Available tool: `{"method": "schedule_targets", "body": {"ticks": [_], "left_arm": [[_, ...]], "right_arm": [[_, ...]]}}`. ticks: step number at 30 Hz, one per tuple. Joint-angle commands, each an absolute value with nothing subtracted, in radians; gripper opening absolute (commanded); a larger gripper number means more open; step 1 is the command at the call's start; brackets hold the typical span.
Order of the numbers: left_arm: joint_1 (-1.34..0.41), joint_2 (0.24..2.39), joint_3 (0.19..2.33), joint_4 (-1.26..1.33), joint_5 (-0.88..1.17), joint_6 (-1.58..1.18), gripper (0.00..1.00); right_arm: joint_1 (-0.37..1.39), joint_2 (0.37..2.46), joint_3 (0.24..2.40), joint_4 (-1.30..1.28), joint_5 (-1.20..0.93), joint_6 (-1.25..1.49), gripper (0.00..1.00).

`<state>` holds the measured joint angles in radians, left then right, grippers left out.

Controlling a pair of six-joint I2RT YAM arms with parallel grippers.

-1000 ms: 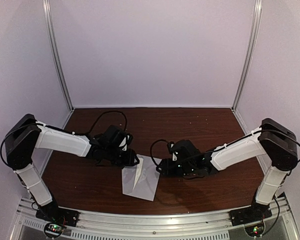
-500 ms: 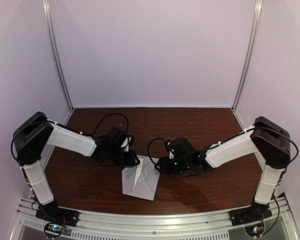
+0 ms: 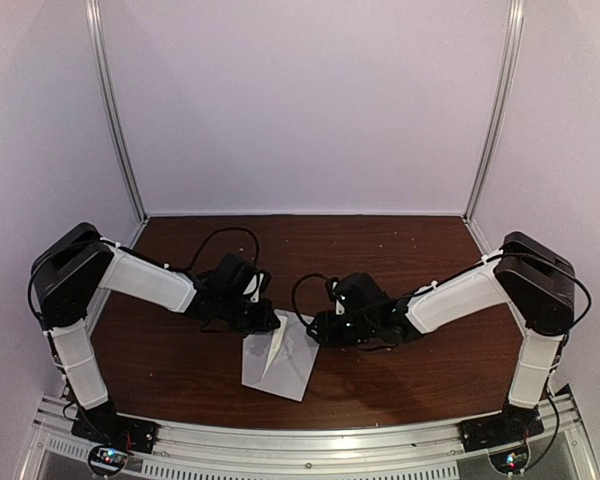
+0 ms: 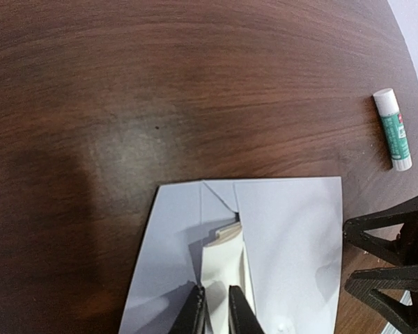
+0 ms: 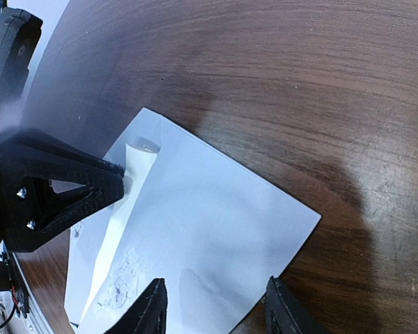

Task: Place the letter into the envelope and seal it
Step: Place the letter in the envelope.

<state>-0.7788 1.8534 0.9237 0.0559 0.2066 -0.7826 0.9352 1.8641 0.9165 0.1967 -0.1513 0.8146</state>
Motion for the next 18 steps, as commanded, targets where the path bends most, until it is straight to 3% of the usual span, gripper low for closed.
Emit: {"method": "schedule_targets", "body": {"ticks": [1, 18], "left_arm": [[-0.775, 1.868, 0.921, 0.116, 0.252, -0.777, 0.13], [-0.776, 1.876, 0.893, 0.152, 0.292, -0.796, 0.09]], "right_arm": [[0.928, 1.904, 0.937, 0.192, -0.168, 0.807, 0.49], [0.927, 1.923, 0.979, 0.186, -0.178, 0.796, 0.49]]}}
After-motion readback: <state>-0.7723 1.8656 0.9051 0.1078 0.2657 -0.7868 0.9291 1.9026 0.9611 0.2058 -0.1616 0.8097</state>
